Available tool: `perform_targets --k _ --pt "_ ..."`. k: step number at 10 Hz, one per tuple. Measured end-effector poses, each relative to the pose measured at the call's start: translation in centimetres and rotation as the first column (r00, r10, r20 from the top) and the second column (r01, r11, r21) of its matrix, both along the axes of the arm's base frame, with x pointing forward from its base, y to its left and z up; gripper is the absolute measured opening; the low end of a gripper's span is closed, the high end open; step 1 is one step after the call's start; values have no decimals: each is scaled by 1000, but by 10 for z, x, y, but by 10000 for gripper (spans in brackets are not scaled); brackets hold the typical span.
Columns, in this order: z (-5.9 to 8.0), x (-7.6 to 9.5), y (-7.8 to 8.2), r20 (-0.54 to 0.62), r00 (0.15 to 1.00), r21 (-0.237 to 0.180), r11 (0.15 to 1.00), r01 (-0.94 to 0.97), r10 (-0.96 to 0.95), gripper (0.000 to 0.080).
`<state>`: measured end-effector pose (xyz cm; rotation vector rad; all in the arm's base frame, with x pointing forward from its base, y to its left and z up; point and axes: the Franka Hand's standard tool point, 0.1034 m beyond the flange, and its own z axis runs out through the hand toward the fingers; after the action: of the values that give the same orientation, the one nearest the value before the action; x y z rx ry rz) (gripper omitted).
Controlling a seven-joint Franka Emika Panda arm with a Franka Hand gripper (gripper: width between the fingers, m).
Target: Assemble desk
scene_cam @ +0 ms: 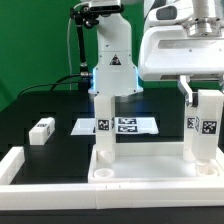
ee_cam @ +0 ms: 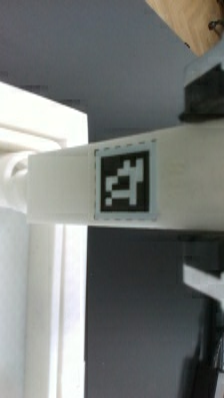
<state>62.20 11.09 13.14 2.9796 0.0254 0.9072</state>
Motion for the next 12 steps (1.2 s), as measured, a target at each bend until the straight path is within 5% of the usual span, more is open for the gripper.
perform_targets --k 12 --pt "-17 -4 8 -13 1000 1 1000 0 0 288"
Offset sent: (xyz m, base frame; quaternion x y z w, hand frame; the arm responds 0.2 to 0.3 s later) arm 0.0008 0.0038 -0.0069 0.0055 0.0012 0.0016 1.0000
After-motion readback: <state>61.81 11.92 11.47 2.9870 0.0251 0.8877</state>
